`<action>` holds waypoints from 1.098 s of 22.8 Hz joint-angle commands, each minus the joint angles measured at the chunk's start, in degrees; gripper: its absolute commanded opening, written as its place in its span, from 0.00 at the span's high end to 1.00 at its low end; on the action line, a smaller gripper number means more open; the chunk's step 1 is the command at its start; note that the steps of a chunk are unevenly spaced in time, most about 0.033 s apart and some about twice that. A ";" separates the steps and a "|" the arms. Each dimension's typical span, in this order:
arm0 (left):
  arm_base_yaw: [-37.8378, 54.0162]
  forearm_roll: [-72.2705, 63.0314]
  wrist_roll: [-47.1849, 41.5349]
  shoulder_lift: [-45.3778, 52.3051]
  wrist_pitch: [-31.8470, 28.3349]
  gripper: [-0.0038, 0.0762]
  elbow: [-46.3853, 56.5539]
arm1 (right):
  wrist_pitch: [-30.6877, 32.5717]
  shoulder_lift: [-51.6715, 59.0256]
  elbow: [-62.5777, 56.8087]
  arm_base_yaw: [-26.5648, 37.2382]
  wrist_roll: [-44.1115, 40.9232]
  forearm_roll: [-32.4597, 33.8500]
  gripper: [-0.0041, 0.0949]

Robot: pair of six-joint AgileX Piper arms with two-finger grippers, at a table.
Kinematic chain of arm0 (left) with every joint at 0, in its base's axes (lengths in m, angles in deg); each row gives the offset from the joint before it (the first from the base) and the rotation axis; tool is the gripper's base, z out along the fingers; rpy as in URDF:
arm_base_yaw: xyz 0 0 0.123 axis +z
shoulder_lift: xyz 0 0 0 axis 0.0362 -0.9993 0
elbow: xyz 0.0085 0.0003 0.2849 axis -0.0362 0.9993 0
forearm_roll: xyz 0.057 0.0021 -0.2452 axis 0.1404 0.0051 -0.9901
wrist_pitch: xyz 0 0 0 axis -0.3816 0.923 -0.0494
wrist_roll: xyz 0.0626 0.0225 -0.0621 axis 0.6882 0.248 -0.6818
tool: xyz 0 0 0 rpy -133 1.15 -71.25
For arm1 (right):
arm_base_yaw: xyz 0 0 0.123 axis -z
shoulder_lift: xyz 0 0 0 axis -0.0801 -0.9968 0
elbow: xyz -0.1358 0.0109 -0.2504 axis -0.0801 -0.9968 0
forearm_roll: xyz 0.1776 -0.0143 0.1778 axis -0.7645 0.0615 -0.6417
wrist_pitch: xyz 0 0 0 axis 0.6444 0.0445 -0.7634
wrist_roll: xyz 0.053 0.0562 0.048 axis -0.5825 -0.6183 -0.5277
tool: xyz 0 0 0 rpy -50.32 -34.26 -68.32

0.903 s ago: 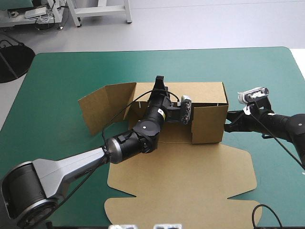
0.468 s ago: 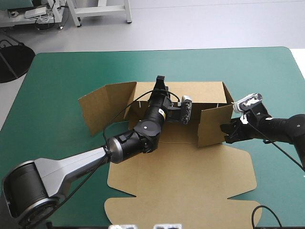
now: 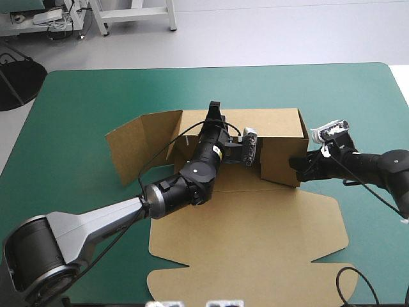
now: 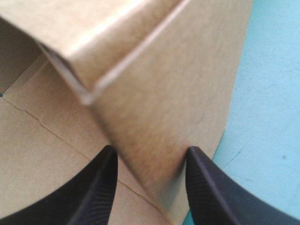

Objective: Fold the box

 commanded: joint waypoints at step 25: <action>-0.64 -3.63 -0.38 0.19 -2.90 0.49 0.37 | -0.75 -2.37 1.37 0.08 9.50 -7.87 0.96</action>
